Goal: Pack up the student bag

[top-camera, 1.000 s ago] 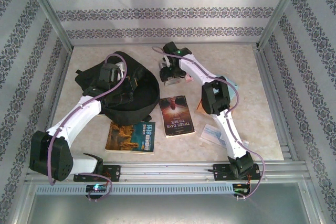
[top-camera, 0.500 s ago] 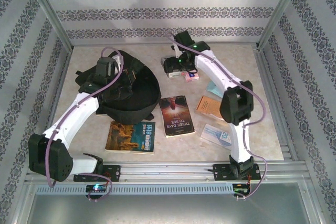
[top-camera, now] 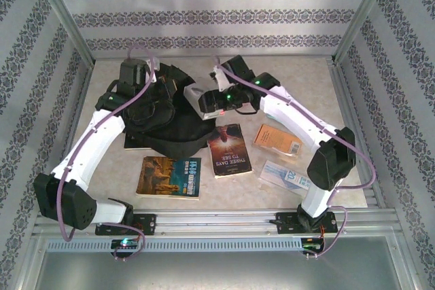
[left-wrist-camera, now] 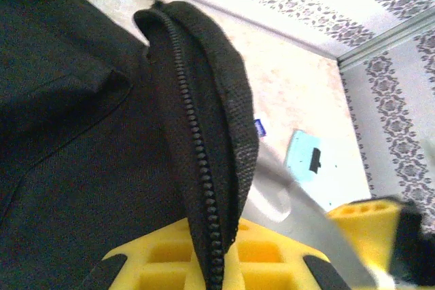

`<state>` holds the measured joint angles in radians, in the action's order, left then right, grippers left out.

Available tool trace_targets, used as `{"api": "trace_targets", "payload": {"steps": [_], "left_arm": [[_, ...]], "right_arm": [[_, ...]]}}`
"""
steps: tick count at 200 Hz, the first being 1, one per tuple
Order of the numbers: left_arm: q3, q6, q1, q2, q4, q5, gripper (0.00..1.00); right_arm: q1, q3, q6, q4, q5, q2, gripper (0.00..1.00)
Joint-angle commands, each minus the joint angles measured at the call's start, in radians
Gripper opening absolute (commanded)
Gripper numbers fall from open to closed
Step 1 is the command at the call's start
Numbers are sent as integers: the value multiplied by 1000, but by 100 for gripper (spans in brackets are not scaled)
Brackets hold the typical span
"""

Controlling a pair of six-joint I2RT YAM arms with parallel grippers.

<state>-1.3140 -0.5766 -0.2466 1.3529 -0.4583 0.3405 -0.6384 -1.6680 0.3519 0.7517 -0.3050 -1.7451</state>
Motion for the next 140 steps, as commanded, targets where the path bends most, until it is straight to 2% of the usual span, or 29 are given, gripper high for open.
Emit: {"api": "trace_targets", "payload": {"steps": [1, 46, 99, 119, 140], "left_arm": [[-91, 16, 6, 3, 4, 58, 0], [-178, -25, 7, 35, -25, 131, 0], [-156, -171, 6, 32, 66, 257, 0], [-126, -230, 6, 18, 119, 277, 0], [-107, -269, 6, 6, 158, 280, 0]], "right_arm": [[-36, -2, -80, 19, -6, 21, 76], [-56, -79, -166, 86, 81, -58, 75], [-92, -344, -163, 113, 143, -263, 72], [-98, -453, -143, 101, 123, -345, 73], [-98, -477, -76, -5, 19, -395, 79]]}}
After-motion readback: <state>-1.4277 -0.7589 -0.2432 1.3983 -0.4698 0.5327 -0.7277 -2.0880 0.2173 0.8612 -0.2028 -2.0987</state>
